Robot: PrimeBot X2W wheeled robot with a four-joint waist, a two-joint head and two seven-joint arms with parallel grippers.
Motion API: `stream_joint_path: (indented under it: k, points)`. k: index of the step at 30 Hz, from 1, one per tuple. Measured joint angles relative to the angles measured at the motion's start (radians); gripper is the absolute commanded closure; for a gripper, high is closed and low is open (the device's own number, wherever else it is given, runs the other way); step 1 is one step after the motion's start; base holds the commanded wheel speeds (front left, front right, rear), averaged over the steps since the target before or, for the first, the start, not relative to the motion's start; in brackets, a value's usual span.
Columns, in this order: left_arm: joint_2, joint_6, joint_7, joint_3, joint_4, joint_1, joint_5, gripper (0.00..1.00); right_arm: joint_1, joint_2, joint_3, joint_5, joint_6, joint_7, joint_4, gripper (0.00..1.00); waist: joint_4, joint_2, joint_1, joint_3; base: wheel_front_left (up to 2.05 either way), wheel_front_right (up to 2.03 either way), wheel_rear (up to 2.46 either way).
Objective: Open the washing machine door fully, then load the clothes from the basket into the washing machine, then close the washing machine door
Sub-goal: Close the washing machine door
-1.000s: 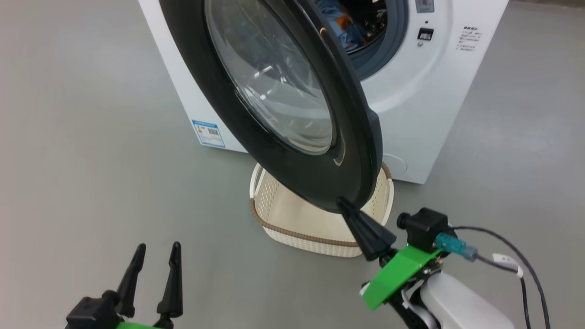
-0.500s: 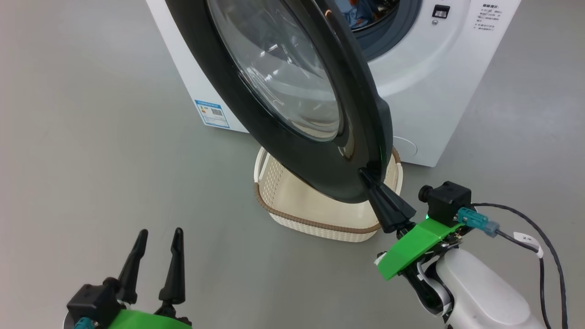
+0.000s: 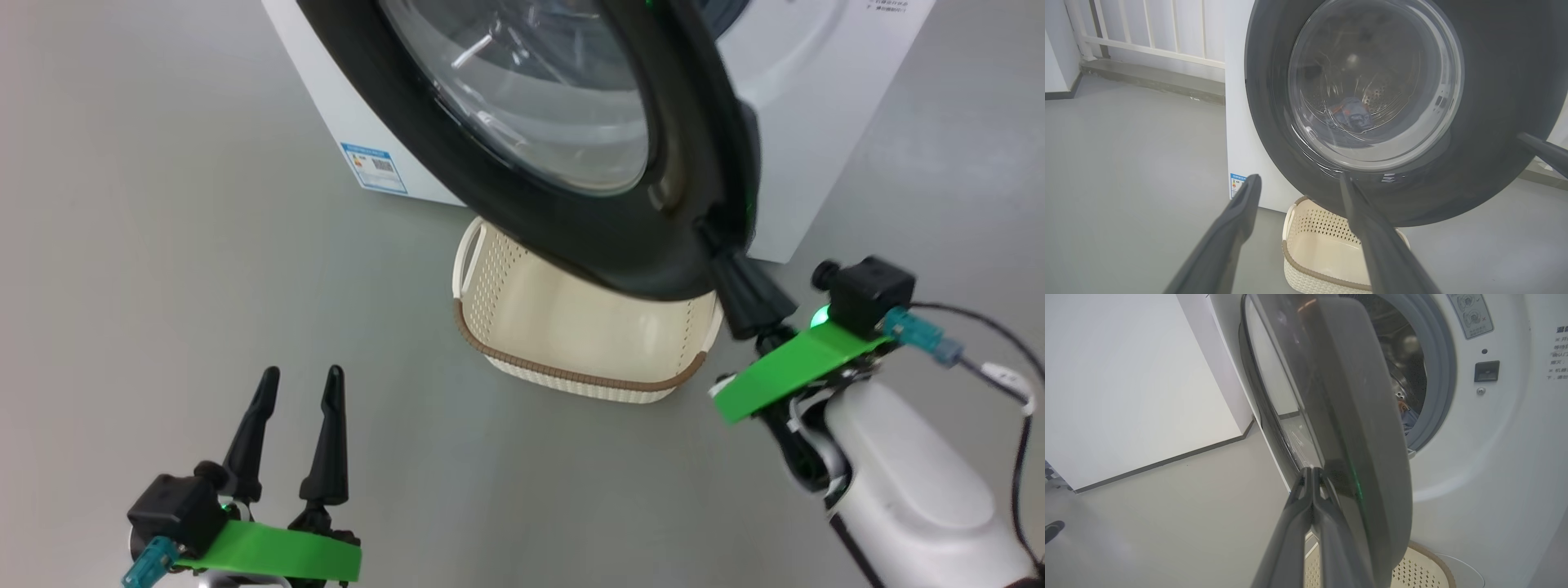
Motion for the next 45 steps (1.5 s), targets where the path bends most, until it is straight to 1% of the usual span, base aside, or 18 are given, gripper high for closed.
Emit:
stream_joint_path:
  k: [5, 12, 15, 22, 28, 31, 34, 43, 45]
  points:
    - [-0.003, 0.0, 0.0, -0.009, -0.011, -0.019, 0.0, 0.0, -0.06, -0.028, -0.069, -0.029, 0.0, 0.0, -0.006, 1.0, 0.006, 0.0, 0.0, 0.041, 0.0, 0.0, 0.0]
    - [-0.018, 0.0, 0.0, -0.03, -0.023, -0.065, -0.012, 0.0, -0.141, -0.058, -0.134, -0.033, 0.0, 0.0, 0.001, 1.0, 0.024, 0.0, 0.0, 0.096, 0.0, 0.0, 0.0]
    - [-0.03, 0.0, 0.0, -0.045, -0.024, -0.083, -0.017, 0.0, -0.176, -0.068, -0.168, -0.035, 0.0, 0.0, 0.008, 1.0, 0.037, 0.0, 0.0, 0.117, 0.0, 0.0, 0.0]
    - [-0.033, 0.0, 0.0, -0.06, -0.026, -0.124, -0.034, 0.0, -0.242, -0.092, -0.24, -0.043, 0.0, 0.0, 0.022, 1.0, 0.075, 0.0, 0.0, 0.159, 0.0, 0.0, 0.0]
    - [-0.038, 0.0, 0.0, -0.074, -0.034, -0.144, -0.035, 0.0, -0.301, -0.091, -0.316, -0.045, 0.0, 0.0, 0.035, 1.0, 0.101, 0.0, 0.0, 0.194, 0.0, 0.0, 0.0]
    - [-0.039, 0.0, 0.0, -0.076, -0.034, -0.147, -0.035, 0.0, -0.332, -0.08, -0.365, -0.036, 0.0, 0.0, 0.041, 1.0, 0.109, 0.0, 0.0, 0.211, 0.0, 0.0, 0.0]
    - [-0.04, 0.0, 0.0, -0.084, -0.036, -0.168, -0.051, 0.0, -0.383, -0.082, -0.377, -0.042, 0.0, -0.001, 0.049, 1.0, 0.117, 0.0, 0.0, 0.238, 0.0, 0.0, 0.0]
    - [-0.042, 0.0, 0.0, -0.104, -0.048, -0.209, -0.069, 0.0, -0.465, -0.074, -0.434, -0.069, 0.002, -0.005, 0.061, 1.0, 0.137, 0.0, 0.0, 0.291, 0.0, 0.0, 0.0]
    - [-0.042, 0.0, 0.0, -0.105, -0.049, -0.217, -0.07, 0.0, -0.471, -0.064, -0.449, -0.074, 0.01, -0.01, 0.059, 1.0, 0.142, 0.0, 0.0, 0.303, 0.0, 0.0, 0.0]
